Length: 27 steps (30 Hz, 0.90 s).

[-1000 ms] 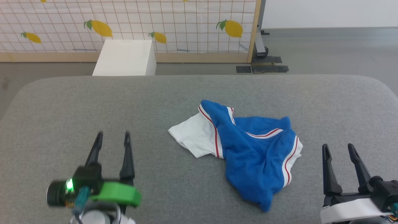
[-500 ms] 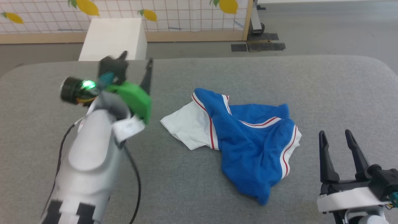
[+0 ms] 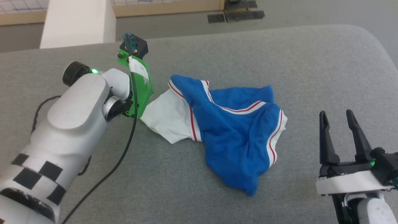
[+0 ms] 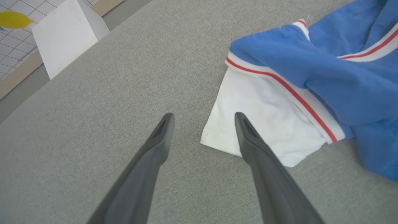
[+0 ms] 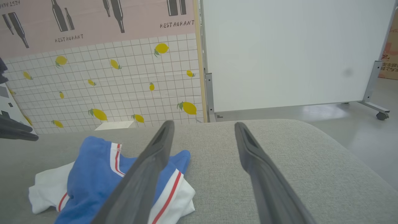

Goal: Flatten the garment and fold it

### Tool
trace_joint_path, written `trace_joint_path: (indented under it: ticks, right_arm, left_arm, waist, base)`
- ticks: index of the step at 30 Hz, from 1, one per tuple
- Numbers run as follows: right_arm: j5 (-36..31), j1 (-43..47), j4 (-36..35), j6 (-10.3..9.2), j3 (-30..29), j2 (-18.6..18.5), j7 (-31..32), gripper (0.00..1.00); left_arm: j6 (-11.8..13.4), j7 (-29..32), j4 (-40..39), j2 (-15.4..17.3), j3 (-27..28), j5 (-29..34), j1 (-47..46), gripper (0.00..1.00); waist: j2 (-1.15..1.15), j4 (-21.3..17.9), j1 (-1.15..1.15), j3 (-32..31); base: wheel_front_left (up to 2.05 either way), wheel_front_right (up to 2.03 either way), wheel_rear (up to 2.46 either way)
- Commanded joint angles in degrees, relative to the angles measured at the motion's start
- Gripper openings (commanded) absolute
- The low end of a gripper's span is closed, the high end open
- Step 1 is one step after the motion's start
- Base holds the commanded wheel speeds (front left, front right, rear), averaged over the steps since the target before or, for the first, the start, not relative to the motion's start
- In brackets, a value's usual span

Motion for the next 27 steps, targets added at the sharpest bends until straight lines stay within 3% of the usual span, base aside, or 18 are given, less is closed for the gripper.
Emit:
trace_joint_path:
  ticks: [1,8,17,18,19,24,27]
  right_arm:
    - [0.6,-1.4,-0.4,-0.10,0.2,0.0,-0.3,1.00]
    - [1.7,-3.8,-0.5,-0.10,1.0,0.0,-0.3,1.00]
    - [2.4,-4.8,-0.6,-0.10,0.9,0.0,-0.3,1.00]
    - [2.4,-4.8,-0.6,-0.10,0.8,0.0,-0.3,1.00]
    - [2.4,-4.8,-0.6,-0.10,0.7,0.0,-0.3,1.00]
    - [1.9,-4.4,-0.1,-0.10,0.8,0.0,-0.3,1.00]
    - [1.5,-3.4,0.1,-0.10,0.5,0.0,-0.3,1.00]
  left_arm:
    - [-0.1,2.7,-0.6,1.3,-2.6,-1.6,-1.8,1.00]
    - [-0.1,10.3,-1.6,5.8,-13.1,-7.0,-4.9,1.00]
    - [-0.1,10.8,-0.6,8.2,-21.4,-10.5,-5.1,1.00]
    - [-0.1,10.5,-0.7,8.3,-21.9,-10.7,-5.1,0.45]
    - [-0.1,10.3,-1.0,8.3,-22.4,-11.2,-5.1,0.00]
    - [-0.1,6.1,-3.6,9.5,-23.7,-13.5,-4.9,0.00]
    - [-0.1,2.1,-5.7,11.8,-23.7,-16.4,-4.0,0.00]
  waist:
    - [0.00,-2.4,-0.01,3.1]
    - [0.00,-5.2,-0.01,6.6]
    - [0.00,-6.6,-0.01,8.9]
    - [0.00,-6.4,-0.01,8.9]
    - [0.00,-6.1,-0.01,8.8]
    - [0.00,-4.4,-0.01,6.6]
    - [0.00,-2.9,-0.01,4.3]
  base:
    - [0.00,0.00,0.00]
    - [0.00,0.00,0.00]
    - [0.00,0.00,0.00]
    - [0.00,0.00,0.00]
    - [0.00,0.00,0.00]
    - [0.00,0.00,0.00]
    - [0.00,0.00,0.00]
